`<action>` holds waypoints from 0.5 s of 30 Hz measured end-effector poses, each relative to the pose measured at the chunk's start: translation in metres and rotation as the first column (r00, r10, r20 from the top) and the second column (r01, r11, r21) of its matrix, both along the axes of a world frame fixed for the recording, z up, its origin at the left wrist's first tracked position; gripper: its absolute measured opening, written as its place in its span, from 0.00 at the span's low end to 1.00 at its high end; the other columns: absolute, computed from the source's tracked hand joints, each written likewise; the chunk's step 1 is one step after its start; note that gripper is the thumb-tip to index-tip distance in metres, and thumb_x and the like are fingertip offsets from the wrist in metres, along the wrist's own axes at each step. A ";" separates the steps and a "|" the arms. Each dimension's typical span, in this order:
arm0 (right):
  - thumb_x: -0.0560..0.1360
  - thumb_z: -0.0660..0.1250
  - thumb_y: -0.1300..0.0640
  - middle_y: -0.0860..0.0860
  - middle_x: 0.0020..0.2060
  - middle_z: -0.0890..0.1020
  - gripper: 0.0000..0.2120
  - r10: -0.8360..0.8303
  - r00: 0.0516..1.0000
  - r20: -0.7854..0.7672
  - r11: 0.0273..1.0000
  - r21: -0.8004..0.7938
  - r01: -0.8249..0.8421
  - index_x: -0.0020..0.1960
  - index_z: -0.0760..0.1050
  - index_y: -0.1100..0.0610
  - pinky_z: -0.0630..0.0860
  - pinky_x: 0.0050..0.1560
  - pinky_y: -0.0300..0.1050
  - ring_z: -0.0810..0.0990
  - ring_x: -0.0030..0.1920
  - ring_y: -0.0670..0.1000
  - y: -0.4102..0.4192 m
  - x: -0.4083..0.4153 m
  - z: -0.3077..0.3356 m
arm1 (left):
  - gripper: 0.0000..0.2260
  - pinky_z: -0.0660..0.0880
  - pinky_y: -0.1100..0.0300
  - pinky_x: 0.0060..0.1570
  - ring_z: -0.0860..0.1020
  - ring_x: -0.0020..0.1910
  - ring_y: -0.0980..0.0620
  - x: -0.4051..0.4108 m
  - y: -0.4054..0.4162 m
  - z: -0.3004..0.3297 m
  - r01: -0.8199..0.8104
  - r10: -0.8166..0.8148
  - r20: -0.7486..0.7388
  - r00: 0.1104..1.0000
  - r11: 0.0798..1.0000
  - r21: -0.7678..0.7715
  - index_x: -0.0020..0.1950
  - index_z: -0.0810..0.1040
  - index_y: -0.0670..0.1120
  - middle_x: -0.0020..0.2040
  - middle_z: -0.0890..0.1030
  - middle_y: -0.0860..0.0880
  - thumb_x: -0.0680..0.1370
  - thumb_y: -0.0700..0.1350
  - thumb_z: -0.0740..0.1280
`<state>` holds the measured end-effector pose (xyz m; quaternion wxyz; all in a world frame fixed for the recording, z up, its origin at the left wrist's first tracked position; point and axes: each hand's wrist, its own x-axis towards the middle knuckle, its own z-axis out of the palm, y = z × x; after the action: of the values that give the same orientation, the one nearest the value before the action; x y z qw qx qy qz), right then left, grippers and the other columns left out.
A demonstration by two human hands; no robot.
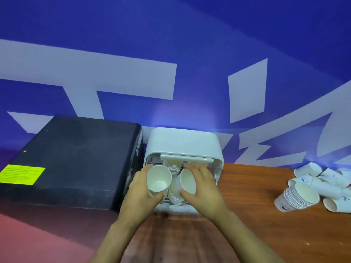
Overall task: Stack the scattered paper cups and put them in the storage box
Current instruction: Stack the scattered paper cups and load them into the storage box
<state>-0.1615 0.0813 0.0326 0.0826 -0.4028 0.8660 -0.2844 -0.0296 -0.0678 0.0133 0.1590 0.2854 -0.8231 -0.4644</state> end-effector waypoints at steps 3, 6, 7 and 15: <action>0.70 0.71 0.48 0.43 0.66 0.65 0.32 0.014 1.000 -0.018 0.998 0.065 -0.012 0.71 0.63 0.45 0.55 0.64 0.29 0.63 0.67 0.45 -0.003 -0.006 -0.009 | 0.33 0.72 0.58 0.58 0.70 0.60 0.62 -0.007 -0.006 -0.003 0.003 -0.003 -0.007 1.000 1.000 0.000 0.66 0.64 0.63 0.62 0.71 0.61 0.63 0.63 0.68; 0.69 0.71 0.45 0.43 0.67 0.66 0.33 0.049 0.998 -0.028 0.994 0.101 -0.046 0.71 0.62 0.45 0.44 0.66 0.24 0.63 0.69 0.45 -0.006 -0.008 -0.020 | 0.31 0.73 0.57 0.56 0.71 0.60 0.60 -0.012 -0.010 -0.008 0.002 -0.001 0.041 0.999 1.000 -0.018 0.64 0.65 0.63 0.60 0.71 0.60 0.63 0.62 0.68; 0.69 0.71 0.44 0.43 0.68 0.66 0.35 0.055 0.998 -0.011 0.992 0.118 -0.053 0.72 0.62 0.45 0.41 0.64 0.23 0.62 0.70 0.45 -0.006 -0.008 -0.025 | 0.30 0.73 0.56 0.56 0.71 0.60 0.58 -0.012 -0.009 -0.011 0.003 0.000 0.072 0.997 1.000 -0.029 0.64 0.65 0.63 0.60 0.72 0.60 0.63 0.62 0.68; 0.70 0.70 0.44 0.43 0.74 0.58 0.39 0.113 0.979 0.169 0.975 0.172 -0.142 0.75 0.55 0.46 0.55 0.74 0.41 0.55 0.75 0.46 0.007 -0.010 -0.048 | 0.50 0.65 0.50 0.69 0.62 0.73 0.46 -0.009 -0.004 -0.036 0.056 -0.048 0.366 0.929 0.998 -0.012 0.78 0.51 0.52 0.75 0.60 0.49 0.63 0.63 0.72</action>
<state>-0.1720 0.0885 -0.0157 0.2059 -0.4243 0.8516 -0.2287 -0.0383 -0.0720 -0.0230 -0.0062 0.3432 -0.8507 -0.3980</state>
